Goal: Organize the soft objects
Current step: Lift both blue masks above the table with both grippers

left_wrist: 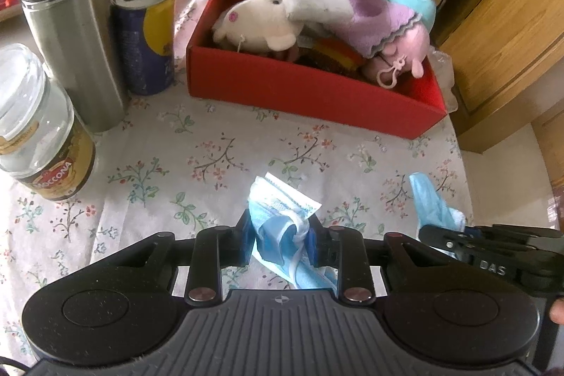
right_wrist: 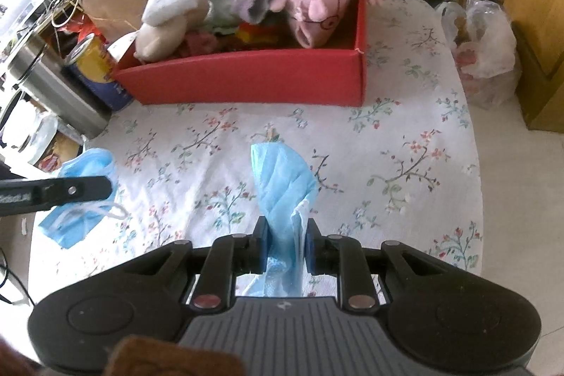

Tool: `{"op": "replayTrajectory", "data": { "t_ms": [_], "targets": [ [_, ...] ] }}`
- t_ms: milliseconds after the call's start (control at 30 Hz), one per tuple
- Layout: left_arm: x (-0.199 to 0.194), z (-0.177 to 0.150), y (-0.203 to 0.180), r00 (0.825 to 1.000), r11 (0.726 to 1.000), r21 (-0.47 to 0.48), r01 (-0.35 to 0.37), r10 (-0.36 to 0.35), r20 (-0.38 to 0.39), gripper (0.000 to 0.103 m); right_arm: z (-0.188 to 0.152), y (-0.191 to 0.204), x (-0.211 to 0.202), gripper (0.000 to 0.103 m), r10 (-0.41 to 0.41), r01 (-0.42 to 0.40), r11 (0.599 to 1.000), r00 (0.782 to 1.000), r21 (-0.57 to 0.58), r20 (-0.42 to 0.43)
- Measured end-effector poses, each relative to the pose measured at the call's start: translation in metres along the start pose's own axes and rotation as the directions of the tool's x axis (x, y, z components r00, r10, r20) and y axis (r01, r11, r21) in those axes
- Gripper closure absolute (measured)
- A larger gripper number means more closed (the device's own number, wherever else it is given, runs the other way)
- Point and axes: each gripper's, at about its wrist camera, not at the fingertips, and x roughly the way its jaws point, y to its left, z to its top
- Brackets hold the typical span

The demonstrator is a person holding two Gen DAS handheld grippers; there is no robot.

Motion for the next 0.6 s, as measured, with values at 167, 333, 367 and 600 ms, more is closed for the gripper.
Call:
{"op": "replayTrajectory", "data": {
  "t_ms": [167,333,367,600],
  "targets": [
    [0.006,-0.003,-0.005,1.000,0.999,0.025,-0.026,0.026,-0.017,0.074,-0.003,0.003,-0.008,0.103,0.026,-0.025,1.000,1.000,-0.010,0.015],
    [0.009,-0.006,-0.014,0.999,0.997,0.063,-0.048,0.049,-0.016,0.074,-0.002,0.008,-0.020,0.103,0.048,-0.047,0.998,0.998,-0.030,0.050],
    [0.009,-0.006,-0.015,0.999,0.996,0.068,-0.050,0.051,-0.015,0.074,-0.001,0.009,-0.021,0.103,0.054,-0.052,0.998,0.997,-0.035,0.056],
    [0.008,-0.005,-0.027,0.995,0.989,0.109,-0.100,0.098,0.023,0.073,0.004,0.020,-0.029,0.103,0.083,-0.077,0.995,0.992,-0.069,0.092]
  ]
}}
